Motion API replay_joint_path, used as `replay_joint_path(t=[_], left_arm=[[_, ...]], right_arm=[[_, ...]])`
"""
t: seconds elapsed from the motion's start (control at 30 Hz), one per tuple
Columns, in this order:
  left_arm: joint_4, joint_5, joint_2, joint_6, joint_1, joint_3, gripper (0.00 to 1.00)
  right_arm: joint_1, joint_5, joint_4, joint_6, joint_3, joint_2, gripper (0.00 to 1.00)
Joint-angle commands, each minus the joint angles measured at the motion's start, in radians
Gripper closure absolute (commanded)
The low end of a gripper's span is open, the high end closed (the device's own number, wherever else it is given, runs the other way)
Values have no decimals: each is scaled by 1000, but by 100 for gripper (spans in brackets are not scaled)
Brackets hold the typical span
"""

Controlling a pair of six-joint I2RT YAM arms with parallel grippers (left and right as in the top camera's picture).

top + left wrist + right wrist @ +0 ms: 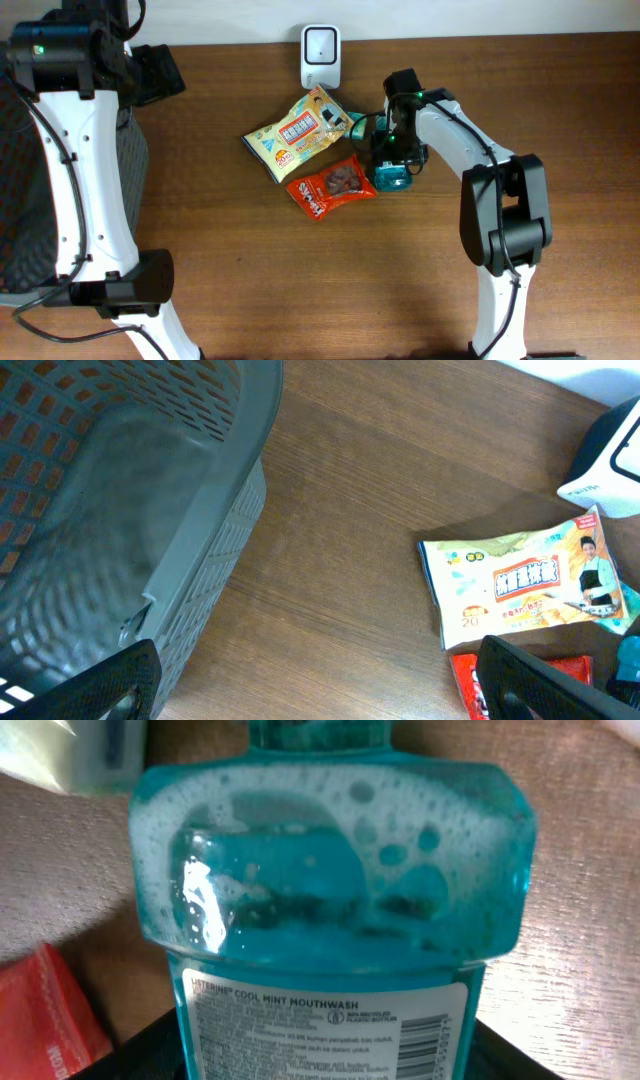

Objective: Scan the item barcode
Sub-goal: 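Lift the teal Listerine bottle and turn its label upward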

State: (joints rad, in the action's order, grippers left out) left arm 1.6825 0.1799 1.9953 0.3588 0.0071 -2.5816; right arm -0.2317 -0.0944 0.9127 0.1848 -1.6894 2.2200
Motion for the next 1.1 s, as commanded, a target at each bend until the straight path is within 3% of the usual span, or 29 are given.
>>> replay_joint_path(t=[0.0,0.33,0.4,0.43,0.57,0.97,1.07], left_arm=[[-1,0,-19,-5,3,-2,1],[-1,0,-19,-5,3,-2,1],[-1,0,-19,-5,3,-2,1],[-1,0,-19,-5,3,-2,1],[-1,0,-19,-5,3,-2,1],[-1,0,-19,-5,3,-2,1],[-1,0,-19,-5,3,-2,1]], right_arm=[[-3,8,95,6,-89,0,35],[-6,10,169,5,-119,0,23],[-43,170,191,8,-119,0,18],[-101,375,213,68,-119,0,16],[-239,596,195,94,-123,0,8],[-167,519,116,108,-61,27,9],[-167,513,82,108,-29,31,13]])
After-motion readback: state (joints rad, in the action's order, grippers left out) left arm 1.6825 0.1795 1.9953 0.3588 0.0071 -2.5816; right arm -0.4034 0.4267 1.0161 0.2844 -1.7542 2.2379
